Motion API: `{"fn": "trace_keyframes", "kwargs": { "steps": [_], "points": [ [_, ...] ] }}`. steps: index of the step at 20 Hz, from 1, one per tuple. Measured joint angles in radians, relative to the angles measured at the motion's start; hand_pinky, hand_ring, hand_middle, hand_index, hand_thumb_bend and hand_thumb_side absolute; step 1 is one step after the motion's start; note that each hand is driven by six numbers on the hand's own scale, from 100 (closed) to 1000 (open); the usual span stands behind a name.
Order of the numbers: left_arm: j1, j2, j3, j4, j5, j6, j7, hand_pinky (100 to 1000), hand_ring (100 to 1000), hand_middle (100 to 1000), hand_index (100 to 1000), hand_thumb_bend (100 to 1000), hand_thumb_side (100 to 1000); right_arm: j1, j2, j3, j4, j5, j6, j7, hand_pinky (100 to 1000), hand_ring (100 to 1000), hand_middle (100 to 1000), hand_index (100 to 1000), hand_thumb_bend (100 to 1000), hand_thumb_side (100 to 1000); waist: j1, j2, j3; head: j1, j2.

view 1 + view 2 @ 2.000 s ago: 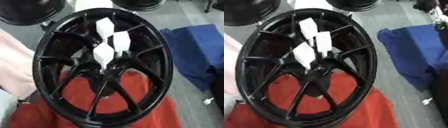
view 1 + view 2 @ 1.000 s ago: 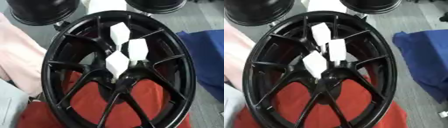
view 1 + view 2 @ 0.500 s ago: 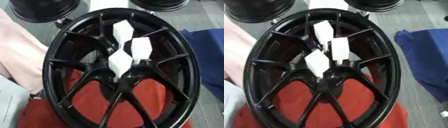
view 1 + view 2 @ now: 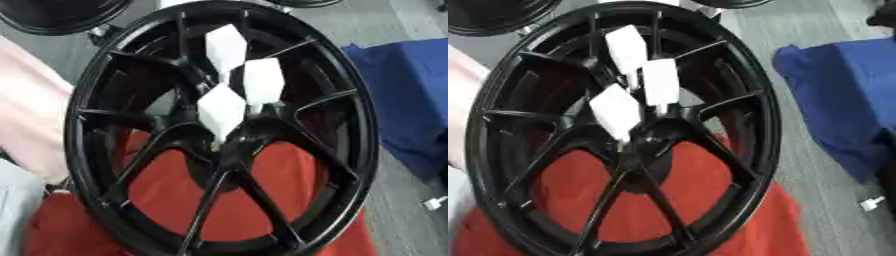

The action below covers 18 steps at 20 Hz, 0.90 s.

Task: Pull the pin out of the wheel hub.

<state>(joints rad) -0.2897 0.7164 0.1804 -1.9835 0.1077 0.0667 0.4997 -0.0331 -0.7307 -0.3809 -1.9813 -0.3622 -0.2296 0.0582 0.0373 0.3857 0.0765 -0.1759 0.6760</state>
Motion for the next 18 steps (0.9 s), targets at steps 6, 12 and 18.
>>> {"fn": "trace_keyframes", "kwargs": {
  "steps": [6,12,18],
  "points": [
    [-0.137,0.123,-0.118,-0.003,-0.076,-0.012,-0.078,788,774,720,832,509,595,0.001,-0.031,0.006,0.0,0.007,0.007,0.007,860,714,646,791,100,398,0.051,-0.007,-0.033,0.033,-0.001],
    [-0.278,0.269,-0.265,-0.006,-0.166,0.02,-0.168,838,768,743,848,503,692,-0.008,-0.05,0.012,0.0,0.007,0.012,0.011,860,712,644,790,100,402,0.067,-0.009,-0.035,0.064,-0.016],
    [-0.316,0.412,-0.411,-0.007,-0.255,-0.037,-0.258,835,771,745,850,493,719,-0.02,-0.058,0.019,0.0,0.007,0.019,0.016,859,712,644,790,100,400,0.064,-0.009,-0.042,0.083,-0.023]
  ]
}}
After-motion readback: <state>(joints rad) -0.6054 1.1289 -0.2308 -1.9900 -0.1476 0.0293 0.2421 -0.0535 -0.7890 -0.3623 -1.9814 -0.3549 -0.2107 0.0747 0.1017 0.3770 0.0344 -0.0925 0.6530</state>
